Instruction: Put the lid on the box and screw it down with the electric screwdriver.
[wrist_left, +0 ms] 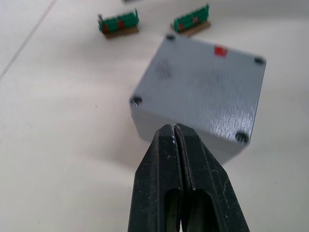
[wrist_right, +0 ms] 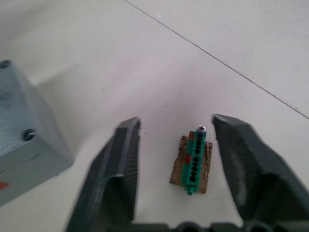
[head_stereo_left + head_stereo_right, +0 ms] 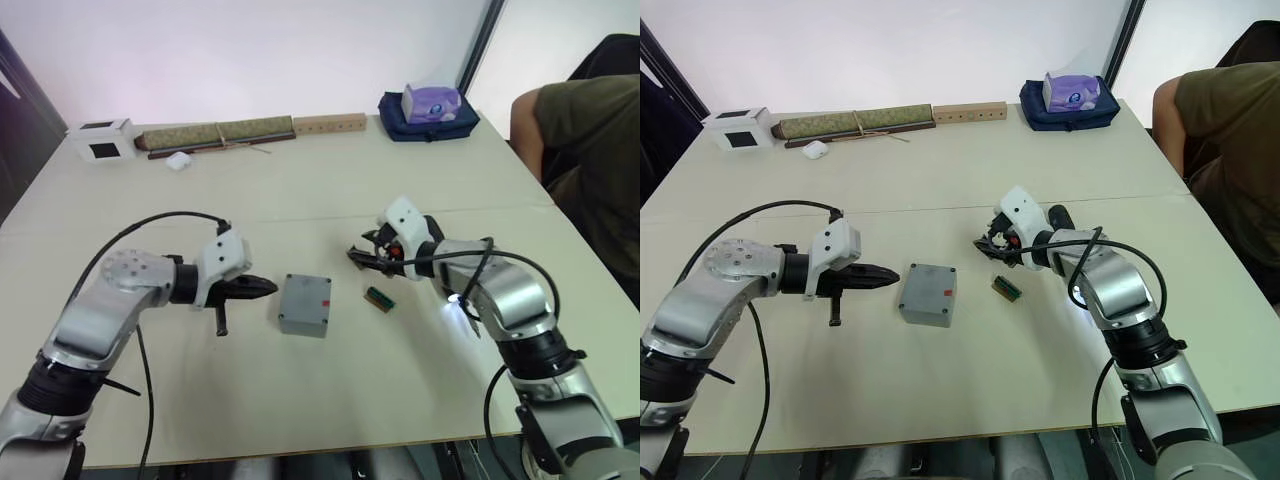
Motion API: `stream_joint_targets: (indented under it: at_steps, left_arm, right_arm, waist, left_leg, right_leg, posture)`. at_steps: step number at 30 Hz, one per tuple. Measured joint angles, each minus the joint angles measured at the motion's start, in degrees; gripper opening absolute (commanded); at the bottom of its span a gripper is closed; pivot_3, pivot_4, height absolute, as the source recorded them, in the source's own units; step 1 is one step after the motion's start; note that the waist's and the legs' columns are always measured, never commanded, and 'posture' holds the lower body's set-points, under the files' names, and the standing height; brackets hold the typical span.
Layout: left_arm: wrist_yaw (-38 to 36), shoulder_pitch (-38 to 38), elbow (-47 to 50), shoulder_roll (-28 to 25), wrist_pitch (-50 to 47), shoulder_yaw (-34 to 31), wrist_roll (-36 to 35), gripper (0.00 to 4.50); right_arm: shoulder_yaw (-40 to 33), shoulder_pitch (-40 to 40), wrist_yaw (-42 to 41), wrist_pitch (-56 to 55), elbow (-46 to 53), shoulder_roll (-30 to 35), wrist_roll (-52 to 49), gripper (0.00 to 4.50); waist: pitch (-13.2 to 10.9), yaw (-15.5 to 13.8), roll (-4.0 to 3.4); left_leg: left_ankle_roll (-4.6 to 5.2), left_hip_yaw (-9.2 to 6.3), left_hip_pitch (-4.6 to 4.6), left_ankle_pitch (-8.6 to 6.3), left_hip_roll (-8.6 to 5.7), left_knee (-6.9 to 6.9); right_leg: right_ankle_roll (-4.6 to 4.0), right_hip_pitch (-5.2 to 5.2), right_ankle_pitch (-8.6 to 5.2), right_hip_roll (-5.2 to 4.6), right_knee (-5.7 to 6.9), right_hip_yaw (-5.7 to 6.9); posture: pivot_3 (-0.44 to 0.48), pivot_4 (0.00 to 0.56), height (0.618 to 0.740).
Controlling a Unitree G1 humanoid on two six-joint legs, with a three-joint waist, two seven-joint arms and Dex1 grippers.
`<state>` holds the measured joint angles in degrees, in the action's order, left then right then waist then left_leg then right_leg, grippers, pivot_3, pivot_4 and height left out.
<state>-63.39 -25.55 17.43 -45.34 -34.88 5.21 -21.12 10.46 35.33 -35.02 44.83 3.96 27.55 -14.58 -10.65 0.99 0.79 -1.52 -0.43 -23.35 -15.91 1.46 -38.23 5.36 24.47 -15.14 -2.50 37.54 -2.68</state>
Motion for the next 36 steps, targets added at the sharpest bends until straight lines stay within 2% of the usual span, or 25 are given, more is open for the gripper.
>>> stream_joint_targets:
  at_steps: [1, 2, 10, 17, 20, 24, 25, 27, 30, 36]
  left_arm:
    - [0.3, -0.6, 0.6, 0.4, -0.5, 0.0, -0.8, 0.0]
    - [0.6, -1.2, 1.2, 0.6, -1.0, -0.1, -1.4, 0.0]
    - [2.2, -2.1, 1.9, 0.9, -1.9, 0.0, -2.5, 0.0]
    - [2.7, -2.1, 1.9, 1.2, -1.8, 0.6, -2.6, 0.0]
    - [3.0, -2.1, 1.9, 1.4, -1.7, 0.7, -2.6, 0.0]
    - [3.6, -2.1, 1.9, 1.6, -1.7, 0.7, -2.6, 0.0]
    - [3.7, -2.1, 1.9, 1.6, -1.7, 0.7, -2.6, 0.0]
    - [3.8, -2.1, 1.9, 1.6, -1.7, 0.7, -2.6, 0.0]
    - [3.8, -2.1, 1.9, 1.8, -1.7, 0.7, -2.6, 0.0]
    - [3.9, -2.1, 1.8, 2.4, -1.6, 0.8, -2.6, 0.0]
  right_arm:
    - [0.0, 0.0, 0.1, -0.6, -1.3, -0.7, 0.2, 4.27]
    - [0.0, 0.1, 0.3, -1.3, -2.7, -1.5, 0.4, 4.48]
    - [-1.2, 3.7, 2.2, -2.1, -11.4, -5.7, 1.0, 4.48]
    - [-2.2, 4.2, 2.9, -2.4, -15.4, -6.8, 1.4, 4.48]
    - [-2.2, 4.2, 3.0, -2.8, -15.9, -6.8, 1.8, 3.84]
    - [-2.2, 4.2, 2.5, -3.6, -15.9, -6.8, 2.1, 2.49]
    - [-2.2, 4.2, 2.5, -3.7, -15.9, -6.9, 2.1, 1.97]
    - [-2.2, 4.2, 2.5, -3.8, -16.0, -7.1, 2.1, 1.29]
    - [-2.2, 4.2, 2.4, -3.9, -16.0, -7.5, 2.1, 0.02]
    - [-2.2, 4.6, 2.0, -4.0, -16.0, -7.4, 2.7, 0.02]
  waist:
    - [0.0, 0.0, 0.0]
    - [0.0, 0.0, 0.0]
    - [0.0, 0.2, -0.01]
    - [0.0, 0.1, -0.01]
    - [0.0, 0.2, -0.01]
    - [0.0, 0.2, -0.01]
    - [0.0, 0.2, -0.01]
    - [0.0, 0.2, -0.01]
    - [0.0, 0.2, -0.01]
    - [0.0, 0.2, -0.01]
  left_leg:
    - [0.0, 0.0, 0.0, 0.0, 0.0, 0.0]
    - [0.0, 0.0, 0.0, 0.0, 0.0, 0.0]
    - [-0.01, 0.0, 0.04, 0.0, 0.01, 0.01]
    - [-0.02, 0.02, 0.04, 0.01, -0.01, 0.01]
    - [-0.02, 0.01, 0.04, 0.01, -0.01, 0.01]
    - [-0.02, 0.0, 0.04, 0.01, 0.0, 0.01]
    - [-0.02, 0.0, 0.04, 0.01, 0.0, 0.01]
    - [-0.02, 0.01, 0.04, 0.01, 0.0, 0.01]
    - [-0.02, 0.01, 0.04, 0.01, 0.0, 0.01]
    - [-0.02, 0.01, 0.04, 0.01, 0.0, 0.01]
  right_leg:
    - [0.0, 0.0, 0.0, 0.0, 0.0, -0.01]
    - [0.0, 0.0, 0.0, 0.0, 0.0, -0.01]
    - [-0.01, 0.01, 0.0, 0.02, 0.07, -0.02]
    - [0.0, 0.01, 0.0, -0.01, 0.07, -0.02]
    - [0.0, 0.01, 0.0, -0.01, 0.07, -0.02]
    - [-0.01, 0.01, 0.0, 0.01, 0.07, -0.02]
    - [0.0, 0.01, 0.0, 0.01, 0.07, -0.02]
    - [0.0, 0.01, 0.0, 0.01, 0.07, -0.02]
    - [0.0, 0.01, 0.0, 0.01, 0.07, -0.02]
    - [0.0, 0.01, 0.0, 0.01, 0.07, -0.02]
  posture:
    - [0.0, 0.15, 0.74]
    - [0.0, 0.15, 0.74]
    - [0.0, 0.15, 0.74]
    - [0.0, 0.15, 0.74]
    - [0.0, 0.15, 0.74]
    - [0.0, 0.15, 0.74]
    - [0.0, 0.15, 0.74]
    - [0.0, 0.15, 0.74]
    - [0.0, 0.15, 0.74]
    - [0.0, 0.15, 0.74]
